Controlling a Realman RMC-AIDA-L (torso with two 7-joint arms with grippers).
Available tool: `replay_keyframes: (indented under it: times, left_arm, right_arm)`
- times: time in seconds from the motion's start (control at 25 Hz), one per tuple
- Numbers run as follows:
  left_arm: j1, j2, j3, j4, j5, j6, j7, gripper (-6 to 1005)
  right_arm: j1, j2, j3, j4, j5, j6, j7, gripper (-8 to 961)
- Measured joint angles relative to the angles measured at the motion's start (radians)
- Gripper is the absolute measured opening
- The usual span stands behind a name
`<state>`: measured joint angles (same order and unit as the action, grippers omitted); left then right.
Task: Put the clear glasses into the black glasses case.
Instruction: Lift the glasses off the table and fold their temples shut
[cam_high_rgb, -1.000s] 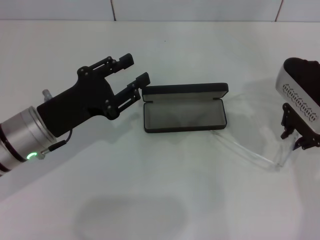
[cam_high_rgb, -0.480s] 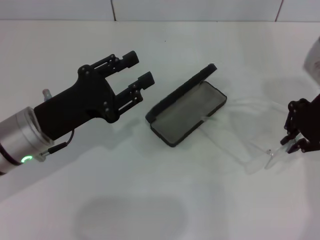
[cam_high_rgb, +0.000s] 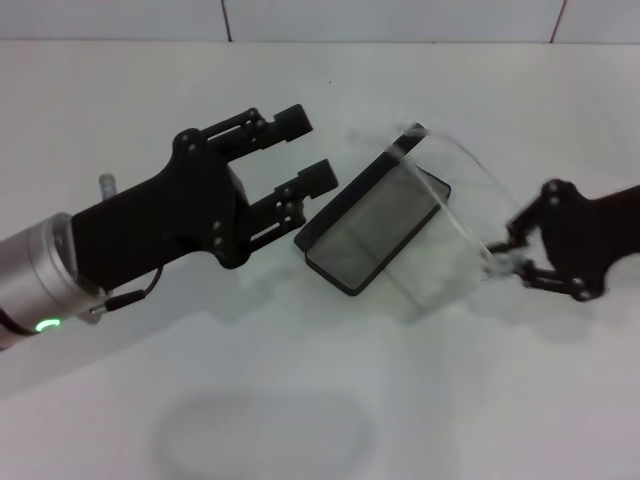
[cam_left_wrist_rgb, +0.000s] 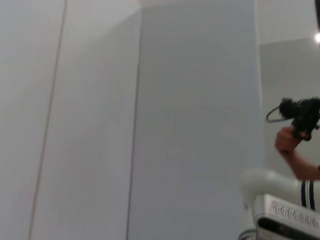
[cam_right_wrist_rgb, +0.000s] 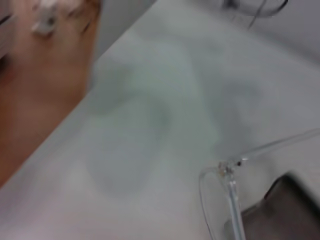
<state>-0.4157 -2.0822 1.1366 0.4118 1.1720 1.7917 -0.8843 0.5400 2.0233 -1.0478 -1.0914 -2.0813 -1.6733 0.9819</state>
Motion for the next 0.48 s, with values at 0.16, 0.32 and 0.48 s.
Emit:
replay_keyframes:
  times: [0.16,0.32,0.48]
  left_arm:
    - [-0.042,0.003,0.0,0.001,0.013,0.01,-0.049,544]
    - [-0.094,0.008,-0.001,-0.009,0.042,-0.006,-0.086,544]
    - [-0.14,0.0,0.0,-0.014,0.088,-0.071,-0.11,544]
  right_arm:
    - [-0.066,0.001,-0.096,0.096,0.237,0.141,-0.132,120]
    - [-0.069,0.001,-0.193,0.212,0.393,0.224,-0.24,120]
    - [-0.056,0.002,-0.214,0.282,0.477,0.223,-0.283,119]
